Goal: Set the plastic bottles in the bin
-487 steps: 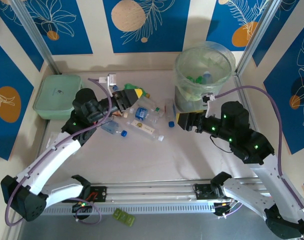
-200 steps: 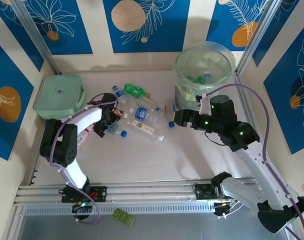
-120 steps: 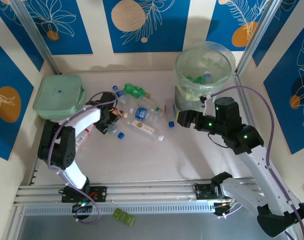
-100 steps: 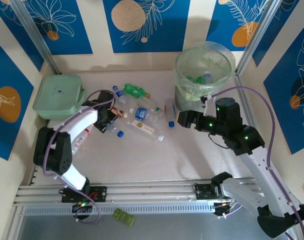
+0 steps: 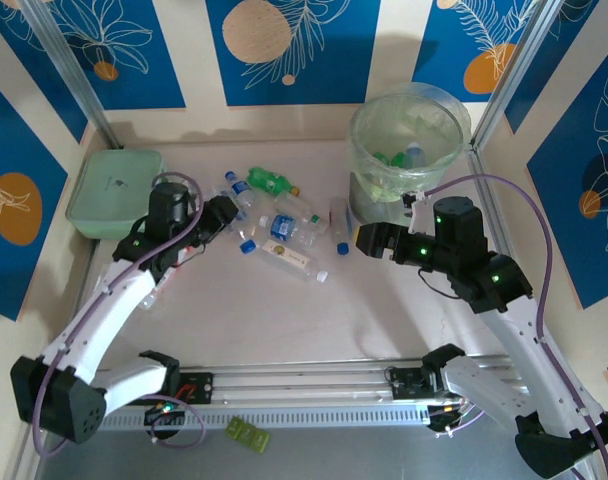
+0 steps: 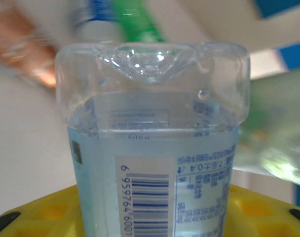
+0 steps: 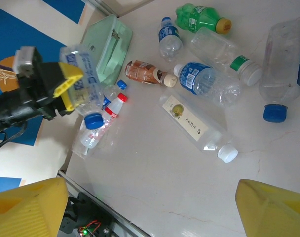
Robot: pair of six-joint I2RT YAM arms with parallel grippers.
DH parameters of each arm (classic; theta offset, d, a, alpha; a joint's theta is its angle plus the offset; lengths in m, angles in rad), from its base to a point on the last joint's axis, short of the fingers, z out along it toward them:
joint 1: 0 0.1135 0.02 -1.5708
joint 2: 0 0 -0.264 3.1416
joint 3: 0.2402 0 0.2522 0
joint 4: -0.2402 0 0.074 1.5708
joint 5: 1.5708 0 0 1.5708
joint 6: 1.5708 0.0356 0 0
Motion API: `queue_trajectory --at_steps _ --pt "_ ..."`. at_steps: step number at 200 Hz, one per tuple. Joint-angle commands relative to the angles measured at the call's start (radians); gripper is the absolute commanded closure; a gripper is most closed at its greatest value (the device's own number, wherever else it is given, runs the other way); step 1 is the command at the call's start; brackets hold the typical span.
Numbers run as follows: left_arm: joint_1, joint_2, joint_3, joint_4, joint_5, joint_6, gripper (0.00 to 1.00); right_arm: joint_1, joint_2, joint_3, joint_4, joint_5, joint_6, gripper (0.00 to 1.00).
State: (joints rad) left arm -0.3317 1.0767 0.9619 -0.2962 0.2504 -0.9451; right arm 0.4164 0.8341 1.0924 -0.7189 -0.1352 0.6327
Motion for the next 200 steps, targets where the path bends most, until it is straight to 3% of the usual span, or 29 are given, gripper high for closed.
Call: queue_trajectory --at_steps 1,26,91,140,200 --pt "-0.011 -0.006 -0.008 0.377 0.304 0.064 0.57 -0.008 -0.007 0.032 0.010 -0.032 -0.011 0.11" --pt "-0.040 0.030 0.020 0.499 0.432 0.058 0.64 -0.008 -0.002 0.041 0.022 -0.044 -0.014 0.11" --pt "-0.200 0.071 0.095 0.604 0.539 0.154 0.79 -0.014 0.023 0.102 0.065 -0.123 -0.021 0.11" --pt "-0.281 0.155 0.067 0.963 0.677 -0.012 0.80 -0.059 0.076 0.152 0.255 -0.364 0.082 0.08" --pt "-0.347 0.207 0.097 0.978 0.695 -0.007 0.81 -0.034 0.197 0.258 0.426 -0.504 0.114 0.03"
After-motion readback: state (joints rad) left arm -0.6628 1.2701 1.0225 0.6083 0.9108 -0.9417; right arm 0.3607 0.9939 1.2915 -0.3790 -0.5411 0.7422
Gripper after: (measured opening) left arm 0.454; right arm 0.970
